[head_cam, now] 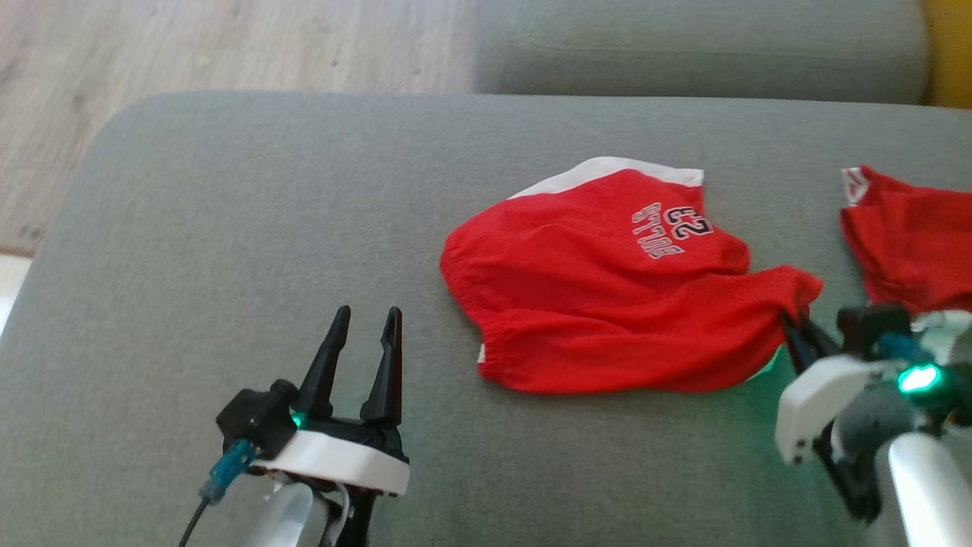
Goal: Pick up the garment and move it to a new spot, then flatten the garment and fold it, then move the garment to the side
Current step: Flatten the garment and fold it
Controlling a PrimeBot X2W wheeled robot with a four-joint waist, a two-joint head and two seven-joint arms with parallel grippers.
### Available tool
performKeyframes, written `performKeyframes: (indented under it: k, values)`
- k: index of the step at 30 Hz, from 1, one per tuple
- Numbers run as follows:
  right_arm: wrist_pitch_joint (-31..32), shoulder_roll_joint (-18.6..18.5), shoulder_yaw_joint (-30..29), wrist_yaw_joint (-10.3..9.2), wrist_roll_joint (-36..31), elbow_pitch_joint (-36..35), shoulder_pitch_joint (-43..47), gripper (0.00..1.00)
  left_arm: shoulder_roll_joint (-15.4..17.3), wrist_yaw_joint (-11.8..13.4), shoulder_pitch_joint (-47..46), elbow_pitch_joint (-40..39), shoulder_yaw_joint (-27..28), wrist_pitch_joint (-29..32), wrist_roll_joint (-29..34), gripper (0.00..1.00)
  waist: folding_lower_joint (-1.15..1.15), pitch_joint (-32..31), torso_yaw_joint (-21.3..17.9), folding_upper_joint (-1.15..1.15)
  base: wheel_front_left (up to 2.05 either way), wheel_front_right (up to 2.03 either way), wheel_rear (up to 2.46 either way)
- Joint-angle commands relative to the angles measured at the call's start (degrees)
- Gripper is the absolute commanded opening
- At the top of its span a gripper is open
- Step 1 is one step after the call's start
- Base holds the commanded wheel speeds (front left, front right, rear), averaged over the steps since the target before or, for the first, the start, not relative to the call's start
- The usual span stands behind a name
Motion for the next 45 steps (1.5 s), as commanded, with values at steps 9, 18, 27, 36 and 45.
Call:
performKeyframes:
  k: [9, 18, 27, 36, 45]
  values:
    - [6.39, -1.88, -0.83, -0.04, 0.02, 7.29, -14.25, 0.00, 0.07, -0.33, -4.21, -0.98, -0.08, -0.55, -0.79, 1.00, 0.00, 4.52, 5.60, 0.00, 0.00, 0.00, 0.00]
    - [3.07, -1.55, -0.28, -0.04, -1.70, 20.32, -22.01, 1.00, 0.05, -0.33, -5.32, -0.35, -0.48, -0.55, -0.95, 1.00, 0.00, 5.50, 7.26, 0.00, 0.00, 0.00, 0.00]
    - [-13.12, 0.13, 0.33, -0.04, -1.29, 20.06, -20.39, 1.00, 0.35, -0.33, -4.40, -1.07, 1.48, -0.55, -0.23, 1.00, 0.00, 2.77, 4.23, 0.00, 0.00, 0.00, 0.00]
    - [-20.98, 1.93, 5.36, -0.04, 5.09, 10.47, -9.97, 1.00, 0.84, -0.33, -2.02, -2.44, 2.98, -0.55, 0.06, 1.00, 0.00, -0.58, 1.02, 0.00, 0.00, 0.00, 0.00]
    - [-21.12, 2.33, 7.89, -0.04, 7.50, 3.55, -3.54, 1.00, 0.75, -0.33, -0.77, -3.15, 2.41, -0.55, 0.23, 1.00, 0.00, -1.10, 1.24, 0.00, 0.00, 0.00, 0.00]
